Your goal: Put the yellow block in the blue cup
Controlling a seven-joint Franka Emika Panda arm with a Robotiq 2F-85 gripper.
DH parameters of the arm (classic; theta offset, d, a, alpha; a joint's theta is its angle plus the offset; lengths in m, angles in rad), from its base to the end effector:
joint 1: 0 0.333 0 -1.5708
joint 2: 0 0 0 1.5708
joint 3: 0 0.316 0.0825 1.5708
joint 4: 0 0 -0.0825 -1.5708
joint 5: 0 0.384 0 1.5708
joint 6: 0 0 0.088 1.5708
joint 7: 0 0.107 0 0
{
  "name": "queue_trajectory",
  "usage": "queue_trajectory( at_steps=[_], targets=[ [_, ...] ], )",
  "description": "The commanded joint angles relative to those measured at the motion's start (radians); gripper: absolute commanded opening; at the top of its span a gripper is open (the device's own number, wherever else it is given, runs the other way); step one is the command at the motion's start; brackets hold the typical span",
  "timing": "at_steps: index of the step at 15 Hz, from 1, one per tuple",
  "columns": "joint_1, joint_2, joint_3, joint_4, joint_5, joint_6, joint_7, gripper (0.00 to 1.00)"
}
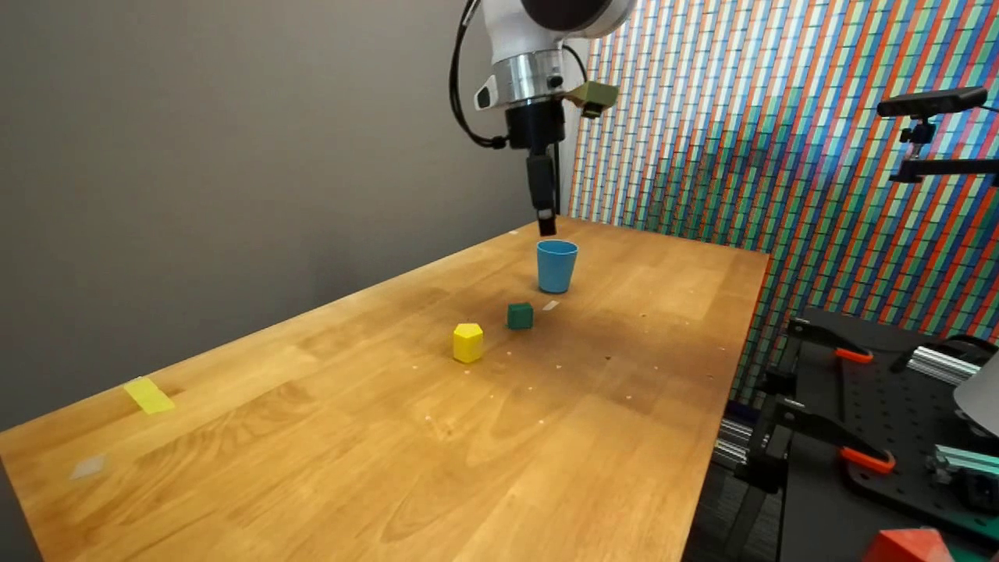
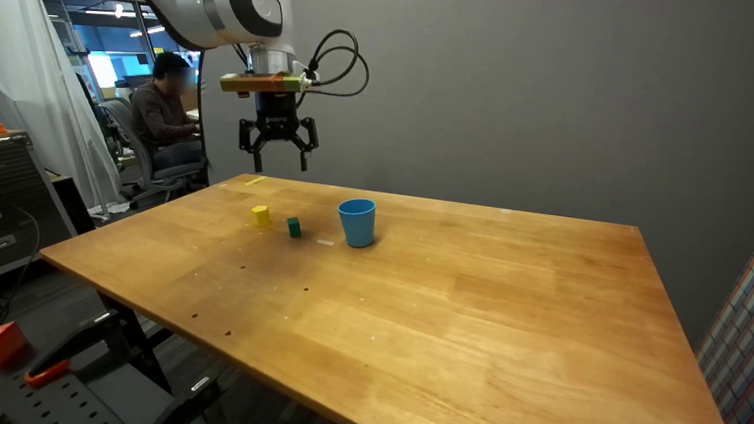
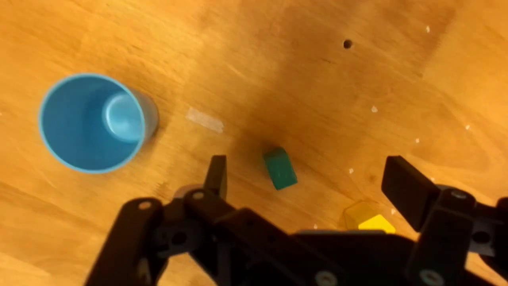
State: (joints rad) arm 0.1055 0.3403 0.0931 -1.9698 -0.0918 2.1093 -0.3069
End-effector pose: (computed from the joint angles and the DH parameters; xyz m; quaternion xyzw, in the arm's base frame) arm 0.5773 0.1102 0.2840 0.9564 0.2741 -0.1001 0.0158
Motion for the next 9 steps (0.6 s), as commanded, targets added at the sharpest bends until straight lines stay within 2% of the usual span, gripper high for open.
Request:
queue_trajectory(
  at_steps=[1, 6, 9],
  targets=[
    [0.003, 0.231, 0.042, 0.25, 0.023, -0.032, -0.036, 1.0],
    [0.014, 0.44, 0.083, 0.467, 0.021, -0.078, -0.062, 1.0],
    [0.011, 0.507, 0.105, 0.558, 0.042, -0.141, -0.076, 1.0]
  ],
)
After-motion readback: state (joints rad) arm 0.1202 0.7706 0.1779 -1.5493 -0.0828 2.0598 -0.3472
